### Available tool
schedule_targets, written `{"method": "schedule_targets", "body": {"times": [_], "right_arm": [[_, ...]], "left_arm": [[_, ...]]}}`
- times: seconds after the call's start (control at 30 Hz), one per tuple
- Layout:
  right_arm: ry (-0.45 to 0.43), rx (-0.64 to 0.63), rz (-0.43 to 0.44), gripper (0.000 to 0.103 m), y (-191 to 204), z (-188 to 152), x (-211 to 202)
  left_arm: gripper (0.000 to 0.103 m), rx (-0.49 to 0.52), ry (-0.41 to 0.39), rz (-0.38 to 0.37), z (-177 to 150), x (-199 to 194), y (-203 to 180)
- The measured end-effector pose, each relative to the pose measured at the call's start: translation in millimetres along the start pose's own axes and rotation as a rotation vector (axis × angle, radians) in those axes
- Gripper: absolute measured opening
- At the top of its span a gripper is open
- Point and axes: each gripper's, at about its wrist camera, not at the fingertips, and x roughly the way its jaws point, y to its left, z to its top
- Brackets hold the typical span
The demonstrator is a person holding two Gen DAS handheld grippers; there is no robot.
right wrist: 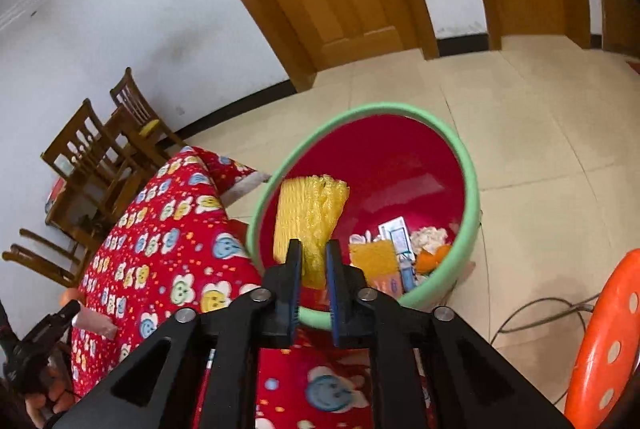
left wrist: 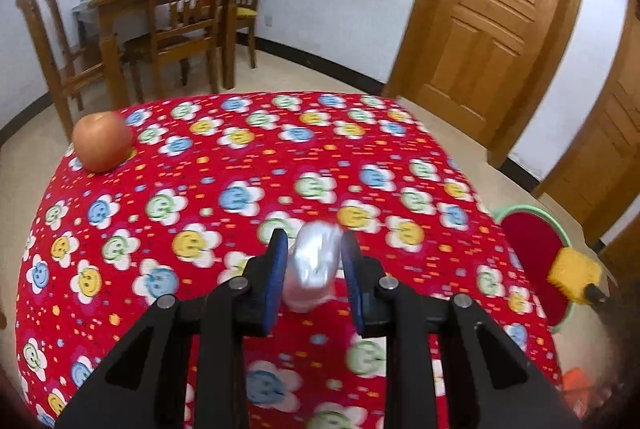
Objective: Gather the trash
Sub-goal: 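Carry the yellow pad over the bucket and open the right tool, then carry the white bag over the bucket and open the left tool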
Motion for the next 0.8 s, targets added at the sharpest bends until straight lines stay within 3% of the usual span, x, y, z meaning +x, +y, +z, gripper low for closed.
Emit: {"method": "schedule_targets", "body": {"times": [0.1,0.23,0.47,0.63,0.8], "right_arm": [[0.004,0.02,-0.003,0.029,-13.0,1.8,-0.4],[0.001,0.033,0.004,0.033,-24.4,1.6,-6.0],[-0.035,0.015,0.046,0.04,-29.7,1.7,-22.4],[-0.064,-0.008,0.078,0.045,-29.3,-0.1,-35.7],[-0.085,0.008,0.109,0.048,-32.2,1.2,-45.6]], "left_arm": [[0.027,0.033,-0.001,-0.038,-1.1,-5.1,-21.3],[0.027,0.087,0.007,-0.072,-3.4,-7.3,-49.9],[0.028,0.097,0.05,-0.056,-8.8,-0.4,-57.6],[0.042,0.048,0.1,-0.015,-20.1,1.6,-44.1],[0.057,0.002,0.136,0.073,-30.7,7.6,-33.9]]}}
